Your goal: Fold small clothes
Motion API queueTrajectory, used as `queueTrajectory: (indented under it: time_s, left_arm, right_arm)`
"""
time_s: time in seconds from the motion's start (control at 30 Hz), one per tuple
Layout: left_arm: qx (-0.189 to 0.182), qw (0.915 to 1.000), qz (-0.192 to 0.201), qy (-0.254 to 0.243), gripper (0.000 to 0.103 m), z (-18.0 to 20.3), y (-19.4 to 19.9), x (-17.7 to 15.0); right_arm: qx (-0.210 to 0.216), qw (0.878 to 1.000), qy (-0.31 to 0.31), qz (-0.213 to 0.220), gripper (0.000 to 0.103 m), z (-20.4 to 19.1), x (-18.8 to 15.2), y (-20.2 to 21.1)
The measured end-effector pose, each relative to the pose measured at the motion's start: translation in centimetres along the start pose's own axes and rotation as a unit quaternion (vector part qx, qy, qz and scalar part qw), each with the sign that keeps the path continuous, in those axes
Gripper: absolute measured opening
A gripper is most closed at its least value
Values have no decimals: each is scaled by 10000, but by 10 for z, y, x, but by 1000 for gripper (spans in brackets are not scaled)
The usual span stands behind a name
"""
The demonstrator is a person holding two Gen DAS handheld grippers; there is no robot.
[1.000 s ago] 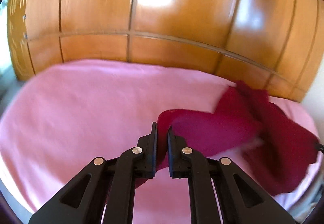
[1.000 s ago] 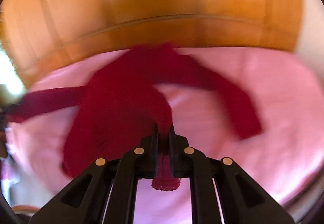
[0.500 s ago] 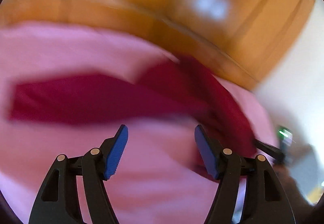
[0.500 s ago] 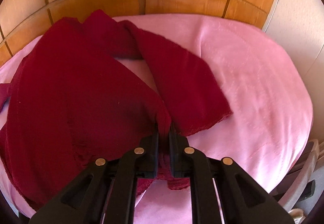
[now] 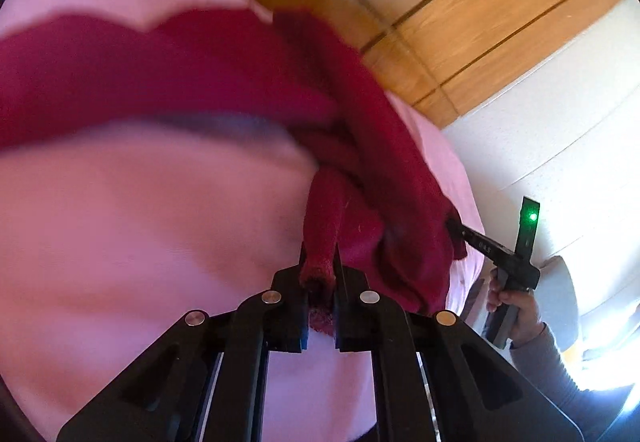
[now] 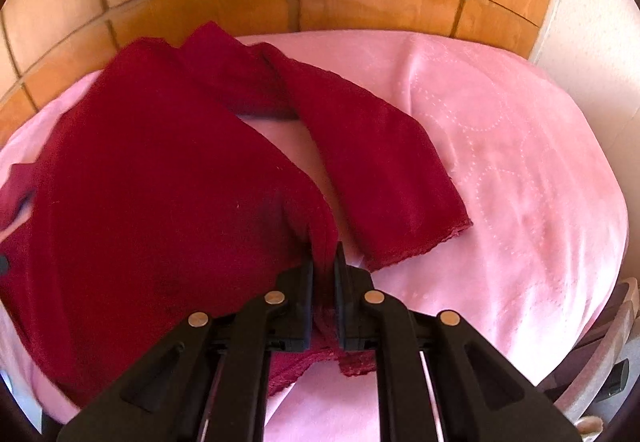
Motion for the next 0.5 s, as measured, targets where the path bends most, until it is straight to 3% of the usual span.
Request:
queueTrajectory:
  time_s: [0.2,0.33,0.4,0.5]
  left_arm:
    - [362,9948,954,-1,7,-15,115,-8]
    - [605,9859,1545,202,7,-27,182,-43]
    - [903,9814,1661,323,7,-39,199,-67]
    - [1467,9795,1342,312,7,-54,175,-105]
  right_arm:
    - [652,9962,511,276,7,-60,-22,56]
    - [985,9896,1013,270,7,-111,-52,87]
    - [1049,9876,1160,127,7,-125,-74,93]
    - [676,9855,1538,-255,7,-125,-104,88]
Point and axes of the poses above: each gripper's, at about its wrist camera, not at the fingertips, and y roughly against the way its jaws point, z to its right, x to its top, the point moved 9 cm from there along -y, roughly the way its jaws point, and after that the axes turned 13 degrees about y, right-handed, at the moved point
